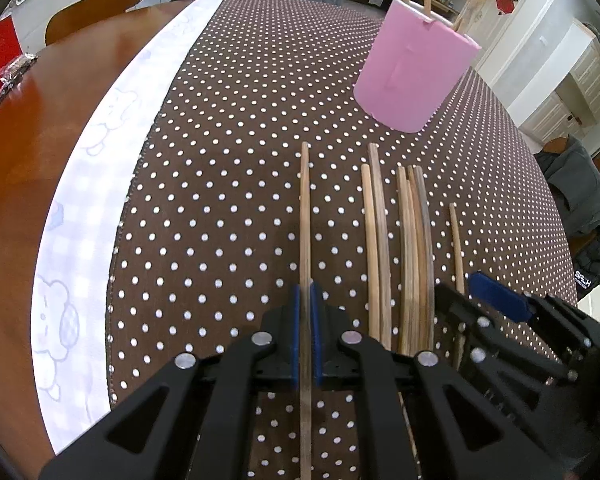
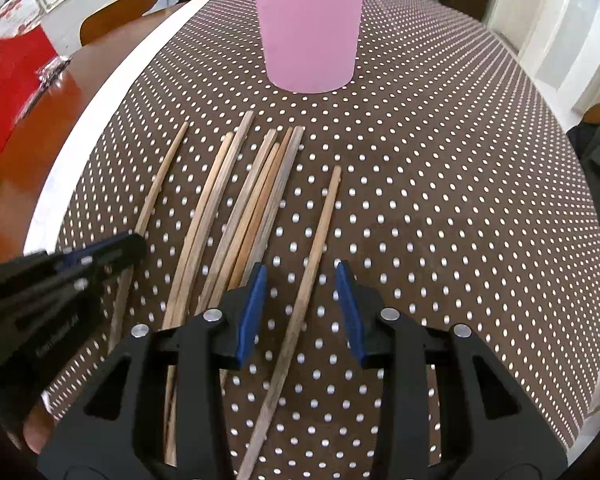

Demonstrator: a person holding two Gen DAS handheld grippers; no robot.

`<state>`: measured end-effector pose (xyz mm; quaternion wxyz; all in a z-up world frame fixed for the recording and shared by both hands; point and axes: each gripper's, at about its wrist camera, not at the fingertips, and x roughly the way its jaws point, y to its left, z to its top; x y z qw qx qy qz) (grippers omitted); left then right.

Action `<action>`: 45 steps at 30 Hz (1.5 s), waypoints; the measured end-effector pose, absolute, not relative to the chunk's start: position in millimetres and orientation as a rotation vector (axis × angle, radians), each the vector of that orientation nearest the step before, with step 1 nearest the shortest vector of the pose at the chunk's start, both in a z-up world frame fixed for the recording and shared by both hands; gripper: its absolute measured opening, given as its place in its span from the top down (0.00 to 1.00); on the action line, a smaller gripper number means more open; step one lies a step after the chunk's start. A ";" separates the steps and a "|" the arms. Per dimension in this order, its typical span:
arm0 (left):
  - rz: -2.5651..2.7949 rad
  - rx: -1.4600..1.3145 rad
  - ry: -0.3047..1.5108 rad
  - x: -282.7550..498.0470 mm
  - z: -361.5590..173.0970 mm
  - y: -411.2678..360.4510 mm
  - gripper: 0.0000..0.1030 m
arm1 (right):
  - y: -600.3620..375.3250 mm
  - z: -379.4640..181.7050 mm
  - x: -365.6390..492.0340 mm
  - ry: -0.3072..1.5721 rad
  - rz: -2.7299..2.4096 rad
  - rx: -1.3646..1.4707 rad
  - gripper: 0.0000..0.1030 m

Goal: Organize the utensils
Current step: 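Close the right tool on a stick while the left tool lifts its stick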

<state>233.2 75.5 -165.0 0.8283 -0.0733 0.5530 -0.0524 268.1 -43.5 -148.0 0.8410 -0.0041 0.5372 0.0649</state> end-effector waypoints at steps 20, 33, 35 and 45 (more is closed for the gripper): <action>-0.222 -0.228 0.947 224.4 -116.2 64.9 0.94 | -112.7 -108.1 254.0 0.932 0.315 0.186 0.94; -0.342 -0.174 0.618 207.0 -40.5 26.8 0.94 | -135.2 -15.8 228.1 0.578 0.380 0.228 0.94; -0.349 -0.169 0.595 211.2 -32.5 23.6 0.94 | -135.2 -6.7 229.7 0.532 0.383 0.230 0.94; -0.317 -0.130 0.465 235.3 8.1 20.6 0.94 | -133.5 32.3 245.8 0.395 0.379 0.193 0.94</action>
